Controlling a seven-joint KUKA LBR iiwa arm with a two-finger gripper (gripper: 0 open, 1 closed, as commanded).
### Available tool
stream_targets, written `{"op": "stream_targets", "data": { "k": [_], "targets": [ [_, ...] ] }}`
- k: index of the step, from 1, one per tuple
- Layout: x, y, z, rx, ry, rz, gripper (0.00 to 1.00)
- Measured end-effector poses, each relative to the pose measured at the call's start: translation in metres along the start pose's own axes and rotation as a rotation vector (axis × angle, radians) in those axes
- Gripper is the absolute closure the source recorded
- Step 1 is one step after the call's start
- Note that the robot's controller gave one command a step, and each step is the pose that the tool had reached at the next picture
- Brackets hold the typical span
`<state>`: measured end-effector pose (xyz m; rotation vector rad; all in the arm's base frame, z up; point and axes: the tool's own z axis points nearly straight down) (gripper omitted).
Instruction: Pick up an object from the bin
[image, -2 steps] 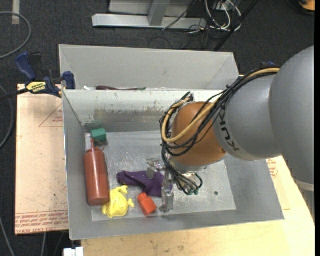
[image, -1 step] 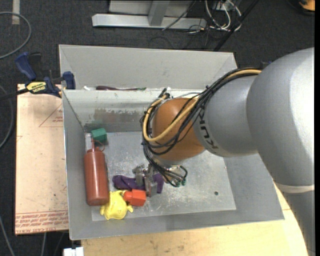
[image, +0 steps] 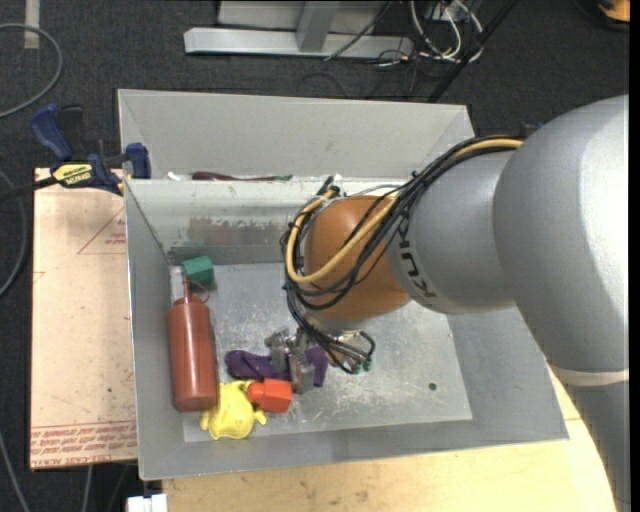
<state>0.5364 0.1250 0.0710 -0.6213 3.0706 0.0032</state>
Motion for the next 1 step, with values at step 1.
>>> {"op": "stream_targets", "data": {
  "k": [1],
  "targets": [
    [0.0002, -0.0046, 0.0001, -0.001, -0.003, -0.003, 1.0]
  ]
}}
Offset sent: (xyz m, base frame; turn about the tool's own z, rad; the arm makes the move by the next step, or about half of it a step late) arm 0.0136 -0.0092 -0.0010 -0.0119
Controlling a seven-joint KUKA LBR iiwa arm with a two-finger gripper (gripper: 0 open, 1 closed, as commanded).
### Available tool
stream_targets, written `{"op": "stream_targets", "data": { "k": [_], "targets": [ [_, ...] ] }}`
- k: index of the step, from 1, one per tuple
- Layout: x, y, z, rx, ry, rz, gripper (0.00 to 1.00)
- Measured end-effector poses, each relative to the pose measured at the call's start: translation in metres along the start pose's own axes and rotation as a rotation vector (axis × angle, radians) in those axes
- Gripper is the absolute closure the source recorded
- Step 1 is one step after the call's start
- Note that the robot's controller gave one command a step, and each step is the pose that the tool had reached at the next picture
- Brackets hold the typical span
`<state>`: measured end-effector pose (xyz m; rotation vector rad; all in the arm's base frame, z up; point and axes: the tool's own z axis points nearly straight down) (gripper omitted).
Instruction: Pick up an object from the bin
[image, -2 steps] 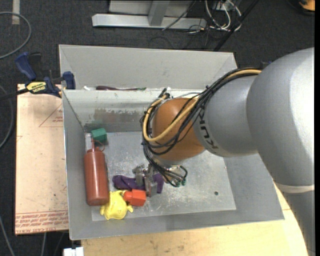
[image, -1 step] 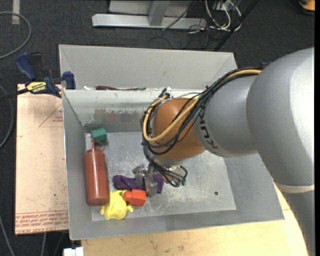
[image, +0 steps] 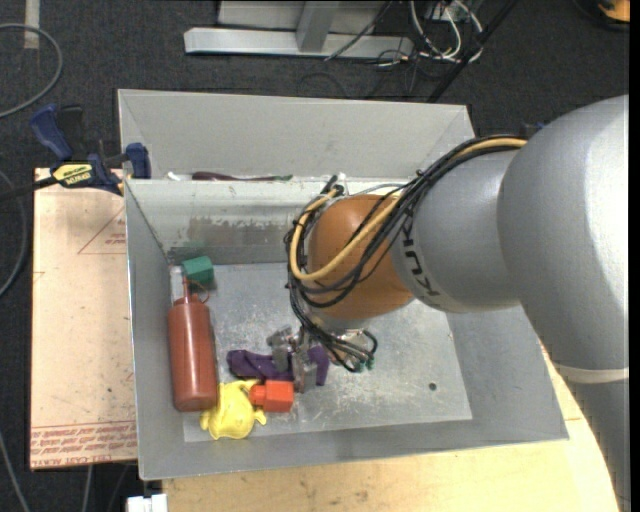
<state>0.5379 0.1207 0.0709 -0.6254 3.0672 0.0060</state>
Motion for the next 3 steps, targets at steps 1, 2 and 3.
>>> {"op": "stream_targets", "data": {
  "k": [1, 2, 3],
  "targets": [
    [-0.011, -0.009, 0.0, 0.0, 0.0, -0.007, 1.0],
    [-0.011, -0.009, 0.0, 0.0, 0.0, -0.006, 1.0],
    [-0.018, 0.0, -0.147, 0.001, -0.005, 0.06, 1.0]
  ]
}}
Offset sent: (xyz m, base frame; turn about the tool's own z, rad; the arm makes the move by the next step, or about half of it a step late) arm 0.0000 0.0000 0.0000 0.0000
